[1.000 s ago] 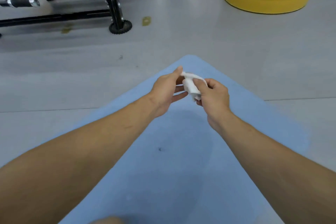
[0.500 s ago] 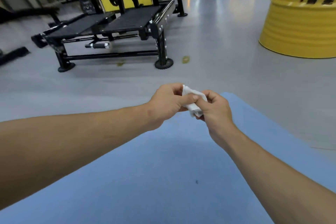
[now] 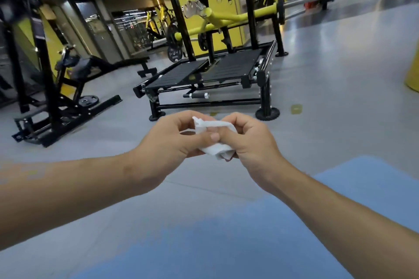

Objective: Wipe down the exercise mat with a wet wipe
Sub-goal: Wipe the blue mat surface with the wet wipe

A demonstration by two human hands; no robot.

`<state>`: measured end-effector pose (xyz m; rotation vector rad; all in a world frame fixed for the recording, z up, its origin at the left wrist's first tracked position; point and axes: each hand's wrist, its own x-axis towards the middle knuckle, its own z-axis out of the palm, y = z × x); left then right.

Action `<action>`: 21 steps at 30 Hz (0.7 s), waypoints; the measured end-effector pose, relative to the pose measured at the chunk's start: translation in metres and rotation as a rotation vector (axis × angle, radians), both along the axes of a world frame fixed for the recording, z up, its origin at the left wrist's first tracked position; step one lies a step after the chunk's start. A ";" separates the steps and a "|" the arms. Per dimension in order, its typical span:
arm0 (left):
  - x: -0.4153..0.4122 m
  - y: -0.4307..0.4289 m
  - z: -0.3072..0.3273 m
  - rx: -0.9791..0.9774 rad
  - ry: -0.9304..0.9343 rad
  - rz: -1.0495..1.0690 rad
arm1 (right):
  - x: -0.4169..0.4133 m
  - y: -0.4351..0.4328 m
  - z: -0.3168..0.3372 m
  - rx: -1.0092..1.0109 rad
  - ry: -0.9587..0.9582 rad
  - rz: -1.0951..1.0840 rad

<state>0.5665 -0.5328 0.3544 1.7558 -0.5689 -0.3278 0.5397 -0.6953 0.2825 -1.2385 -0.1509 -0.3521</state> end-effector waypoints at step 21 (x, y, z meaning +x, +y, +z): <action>-0.027 0.205 0.044 -0.505 -0.192 0.146 | 0.009 0.192 0.125 -0.091 -0.052 0.355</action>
